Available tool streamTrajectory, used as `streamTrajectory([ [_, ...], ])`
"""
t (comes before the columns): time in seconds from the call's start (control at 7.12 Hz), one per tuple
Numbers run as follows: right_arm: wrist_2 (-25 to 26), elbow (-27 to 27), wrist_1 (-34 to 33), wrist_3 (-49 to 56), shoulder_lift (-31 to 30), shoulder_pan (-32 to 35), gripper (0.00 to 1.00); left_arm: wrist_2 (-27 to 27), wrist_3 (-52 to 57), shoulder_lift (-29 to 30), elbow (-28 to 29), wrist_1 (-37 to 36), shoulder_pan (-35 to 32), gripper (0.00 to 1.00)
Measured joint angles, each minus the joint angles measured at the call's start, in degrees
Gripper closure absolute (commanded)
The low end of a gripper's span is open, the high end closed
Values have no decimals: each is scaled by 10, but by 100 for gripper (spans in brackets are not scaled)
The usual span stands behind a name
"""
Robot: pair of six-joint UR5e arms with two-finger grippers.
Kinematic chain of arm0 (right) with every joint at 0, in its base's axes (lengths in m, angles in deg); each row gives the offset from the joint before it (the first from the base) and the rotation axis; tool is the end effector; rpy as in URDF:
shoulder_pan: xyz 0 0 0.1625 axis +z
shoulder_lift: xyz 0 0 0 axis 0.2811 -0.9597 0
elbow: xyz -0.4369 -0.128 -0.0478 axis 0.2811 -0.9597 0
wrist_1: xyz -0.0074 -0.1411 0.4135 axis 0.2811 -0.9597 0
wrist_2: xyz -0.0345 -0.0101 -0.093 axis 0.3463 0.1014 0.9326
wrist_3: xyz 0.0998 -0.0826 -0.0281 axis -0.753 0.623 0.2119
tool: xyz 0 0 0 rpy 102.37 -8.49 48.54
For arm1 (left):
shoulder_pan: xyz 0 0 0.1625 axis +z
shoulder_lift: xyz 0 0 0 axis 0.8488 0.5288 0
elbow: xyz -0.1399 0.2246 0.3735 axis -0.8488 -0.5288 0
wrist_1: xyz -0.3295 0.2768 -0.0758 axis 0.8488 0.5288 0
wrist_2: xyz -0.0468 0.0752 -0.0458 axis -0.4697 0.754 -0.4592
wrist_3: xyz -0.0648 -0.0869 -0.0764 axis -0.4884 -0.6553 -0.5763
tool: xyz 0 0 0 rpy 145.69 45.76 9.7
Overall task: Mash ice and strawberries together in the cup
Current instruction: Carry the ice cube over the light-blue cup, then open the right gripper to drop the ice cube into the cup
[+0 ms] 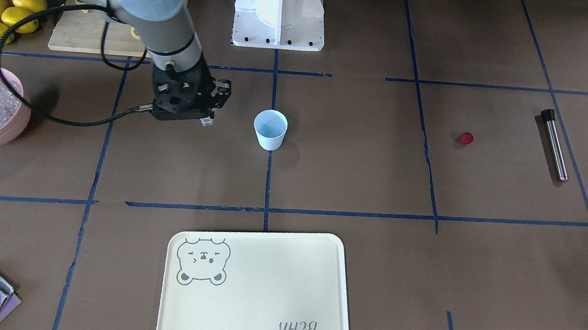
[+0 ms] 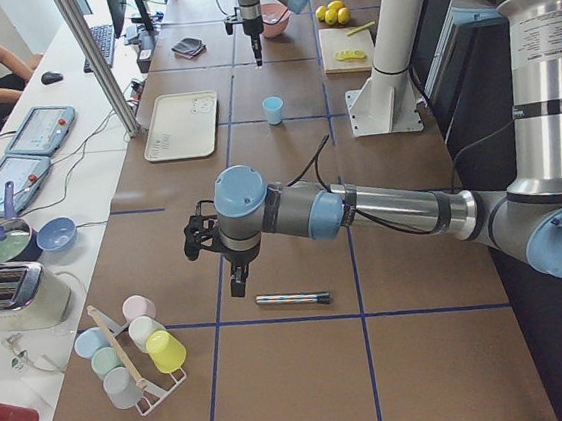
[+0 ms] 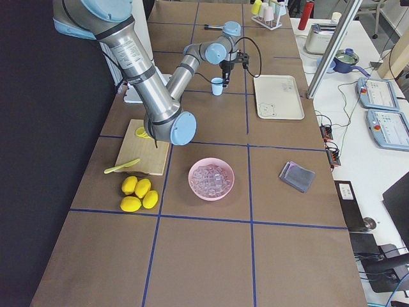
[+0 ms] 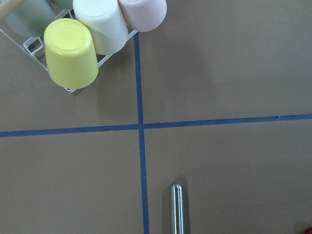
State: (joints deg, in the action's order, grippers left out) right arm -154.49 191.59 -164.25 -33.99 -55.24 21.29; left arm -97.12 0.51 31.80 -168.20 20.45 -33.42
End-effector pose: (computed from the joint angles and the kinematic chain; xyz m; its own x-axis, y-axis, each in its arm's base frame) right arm -0.5134 -0.4839 0.2004 0.6622 -0.0430 0.7480 0.0488 0.9987 0.0143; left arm -0.0484 -0.4987 0.6152 0.6742 0.0658 -0.7356 0.0834 0.9829 0.1644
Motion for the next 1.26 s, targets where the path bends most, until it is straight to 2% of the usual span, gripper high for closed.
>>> streamTrajectory([
  [0.42, 55, -80, 2, -76, 86, -68, 99, 0, 0, 0, 0, 0, 0, 0],
  [0.84, 65, -103, 3, -84, 102, -78, 96, 0, 0, 0, 0, 0, 0, 0],
  [1.12, 66, -109, 2, -84, 102, -80, 69, 0, 0, 0, 0, 0, 0, 0],
  [1.26, 66, -112, 2, -84, 103, -80, 61, 0, 0, 0, 0, 0, 0, 0],
])
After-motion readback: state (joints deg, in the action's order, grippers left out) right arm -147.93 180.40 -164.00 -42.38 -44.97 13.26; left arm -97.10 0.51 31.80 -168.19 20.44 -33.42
